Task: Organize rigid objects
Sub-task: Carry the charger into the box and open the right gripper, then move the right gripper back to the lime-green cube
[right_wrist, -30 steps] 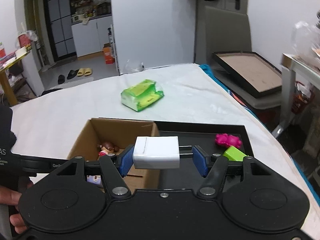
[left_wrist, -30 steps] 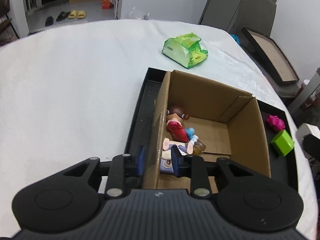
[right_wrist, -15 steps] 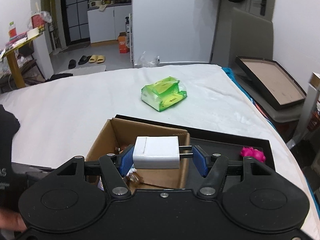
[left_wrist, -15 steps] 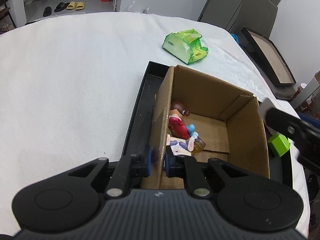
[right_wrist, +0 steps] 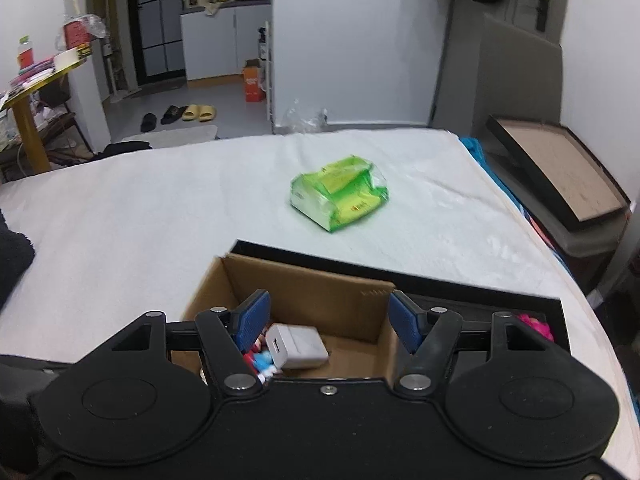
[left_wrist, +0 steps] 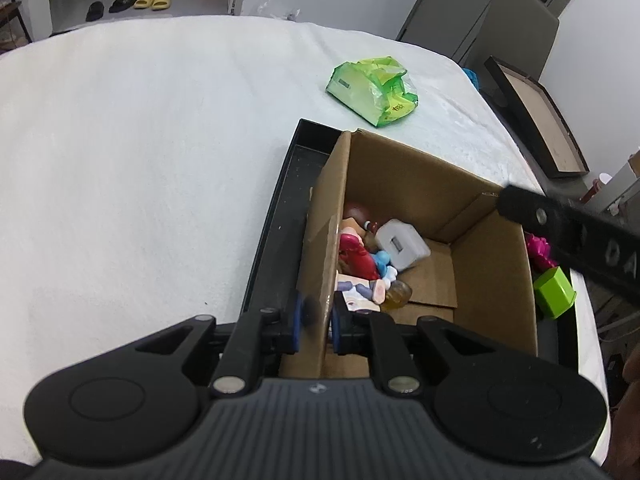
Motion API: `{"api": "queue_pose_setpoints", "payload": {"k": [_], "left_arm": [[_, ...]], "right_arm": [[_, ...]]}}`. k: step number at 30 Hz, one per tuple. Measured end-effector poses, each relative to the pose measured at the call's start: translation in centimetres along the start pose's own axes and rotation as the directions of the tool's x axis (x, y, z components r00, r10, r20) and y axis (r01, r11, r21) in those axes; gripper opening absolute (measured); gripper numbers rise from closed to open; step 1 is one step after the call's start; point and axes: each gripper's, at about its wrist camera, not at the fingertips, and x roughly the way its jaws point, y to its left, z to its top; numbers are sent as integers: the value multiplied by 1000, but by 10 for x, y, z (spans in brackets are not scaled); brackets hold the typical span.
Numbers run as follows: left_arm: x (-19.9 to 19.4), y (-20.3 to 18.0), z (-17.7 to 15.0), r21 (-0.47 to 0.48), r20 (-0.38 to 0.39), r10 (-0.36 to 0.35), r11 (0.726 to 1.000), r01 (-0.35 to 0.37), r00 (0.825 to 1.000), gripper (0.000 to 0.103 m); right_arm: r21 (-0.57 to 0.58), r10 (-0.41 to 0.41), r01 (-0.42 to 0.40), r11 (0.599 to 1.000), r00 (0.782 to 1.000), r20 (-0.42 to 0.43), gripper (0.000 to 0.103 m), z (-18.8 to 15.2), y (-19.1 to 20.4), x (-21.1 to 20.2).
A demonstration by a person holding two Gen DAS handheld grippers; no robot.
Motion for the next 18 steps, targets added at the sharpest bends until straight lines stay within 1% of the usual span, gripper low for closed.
{"api": "queue_pose_setpoints", "payload": {"k": [3,7,11,15,18], "left_arm": [[0,-4,-2,24,8,11,1000,-11,1000,13],[-1,-3,-2,18,4,9,1000,-9,1000,14],[-4,-8,-3,38,11,21,999,-22,1000,14],[-5,-16,-4,70,22,42,997,-44,999,16],[-5,-19,-5,78,21,58,995,-60,998,17]], "right_arm": [[-3,-11,11,1000,1000,-4,65,-3,-7,-4],[2,-18,18,1000,1000,1,65,-7,-15,-11],[-1,-17,17,1000,1000,3,69,-13,-24,-16],[9,-13,13,1000,1000,3,70,-21,-37,-21],[24,-32,32,999,999,9,76,-30,-49,-24]]}}
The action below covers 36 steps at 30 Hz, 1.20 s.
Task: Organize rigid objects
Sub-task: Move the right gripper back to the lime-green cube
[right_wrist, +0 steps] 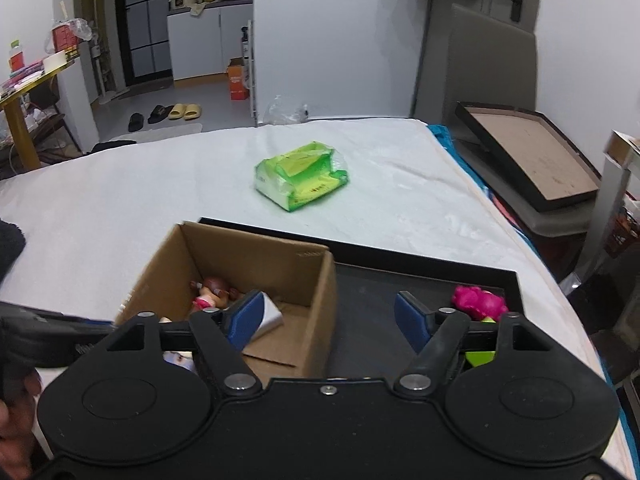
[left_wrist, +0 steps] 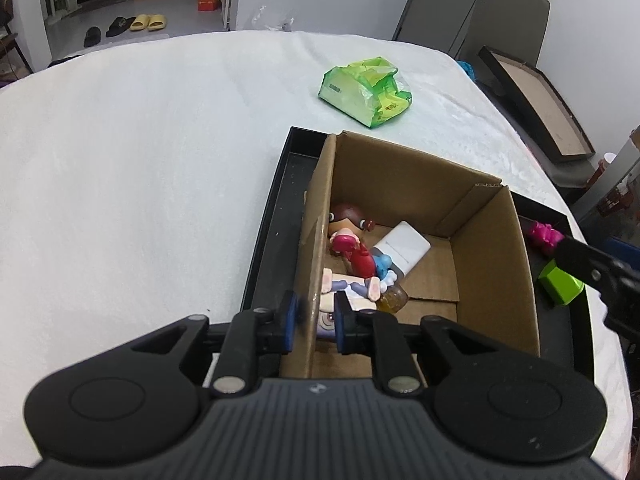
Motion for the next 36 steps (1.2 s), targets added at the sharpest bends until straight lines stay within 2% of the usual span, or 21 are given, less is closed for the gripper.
{"api": "queue_pose_setpoints", "payload": {"k": [5,12,16,22,27,32,36], "left_arm": [[4,-5,-1,11,-6,40,999,-40,999,23],[4,-13,-1,28,28,99,995,-100,995,40],[11,-19,-2,57,7,118,991,-119,993,53],[15,-29,-2,87,28,178,980,-180,984,63],[22,-38,1,96,35,218,971,-220,975,66],[27,-54,2,136,97,278,948,-289,956,67],[32,-59,6,126,101,299,942,-311,949,67]], "right_arm": [[46,-11,12,999,1000,-10,78,-14,-24,2],[139,-46,47,989,999,-17,79,-39,-62,13],[196,-38,40,980,999,-12,79,-52,-79,21],[315,-37,31,948,999,12,82,-70,-102,39],[353,-26,20,935,1000,10,82,-78,-114,53],[391,-4,-2,921,1000,14,82,-81,-129,70],[417,9,-16,909,1000,20,82,-82,-140,83]]}}
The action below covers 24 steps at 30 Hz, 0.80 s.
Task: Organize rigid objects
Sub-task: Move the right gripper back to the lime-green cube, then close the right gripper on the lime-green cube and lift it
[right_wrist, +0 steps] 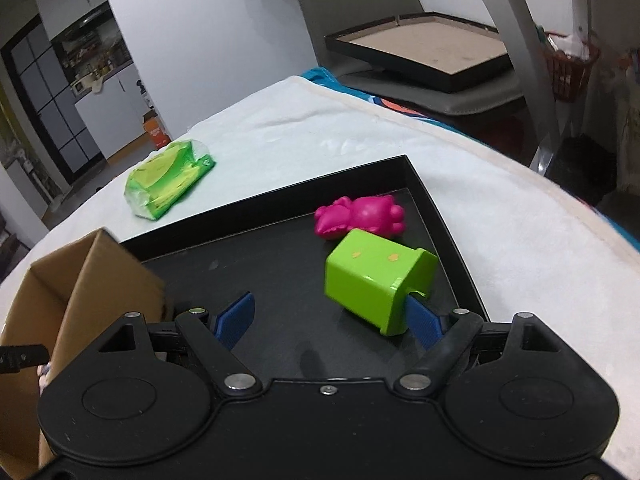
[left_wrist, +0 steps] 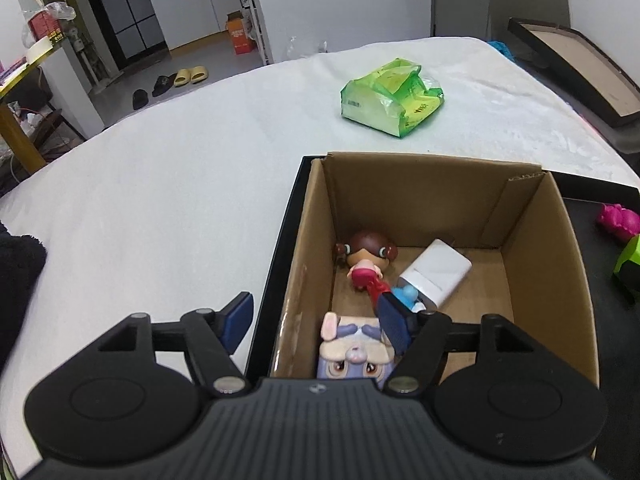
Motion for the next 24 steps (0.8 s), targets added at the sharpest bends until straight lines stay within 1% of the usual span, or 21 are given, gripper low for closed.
{"api": "queue_pose_setpoints", "payload": {"k": [5,10,15,16,18,19,24], "left_arm": [[8,-7,3,13,-8,39,999,-39,999,68],[13,-10,5,7,-28,57,998,-57,998,68],[15,-15,4,36,-20,82,996,-81,996,68],[15,-15,4,34,-23,82,996,-81,996,68],[15,-15,5,26,-27,75,997,-75,997,68],[15,-14,5,25,-27,72,997,-71,997,68],[12,-11,4,22,-23,59,998,-58,998,68]], "right_arm": [[-6,2,-2,1000,1000,3,82,3,-6,12],[-39,-28,28,999,1000,12,82,4,-9,20],[-62,-54,56,997,998,24,81,3,-9,25],[-72,-62,64,995,998,24,78,3,-8,25],[-88,-81,82,993,997,18,64,2,-7,27],[-92,-87,87,992,996,8,55,2,-8,28],[-95,-109,108,990,994,-1,54,0,-7,23]]}}
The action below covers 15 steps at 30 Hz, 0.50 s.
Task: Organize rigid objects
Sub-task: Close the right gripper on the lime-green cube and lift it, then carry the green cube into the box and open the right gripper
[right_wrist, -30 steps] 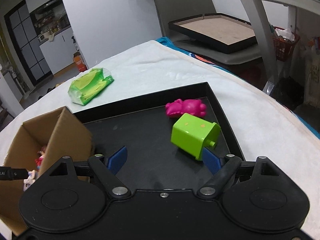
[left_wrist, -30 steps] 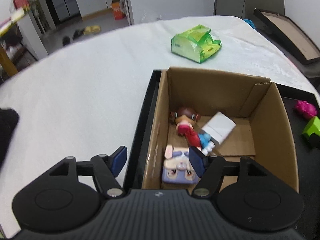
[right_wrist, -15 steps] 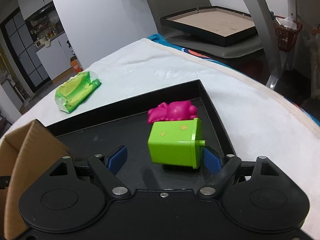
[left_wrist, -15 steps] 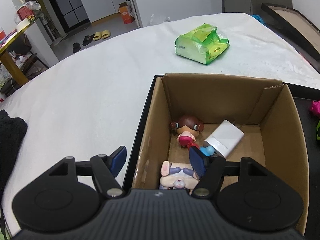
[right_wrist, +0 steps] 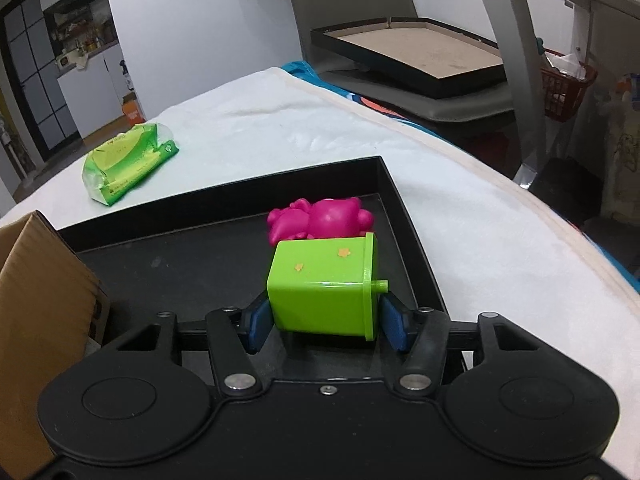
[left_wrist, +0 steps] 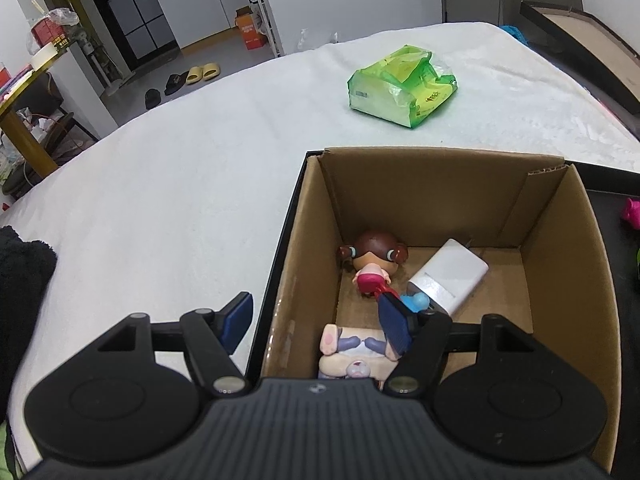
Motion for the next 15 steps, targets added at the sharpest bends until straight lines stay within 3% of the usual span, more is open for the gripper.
{"api": "queue_pose_setpoints", "payload": {"k": [4,7,15], "left_arm": [[-2,4,0,-6,1,-14,1000,14,1000,68],[-3,7,-2,-6,-2,-26,1000,26,1000,68],[-8,22,-9,-35,-25,-102,994,101,994,68]], "right_arm": [[-26,0,0,1000,1000,12,52,-3,4,-10],[23,44,-44,999,999,-11,52,0,2,-21],[-38,61,-59,998,997,39,52,9,27,-60]]}}
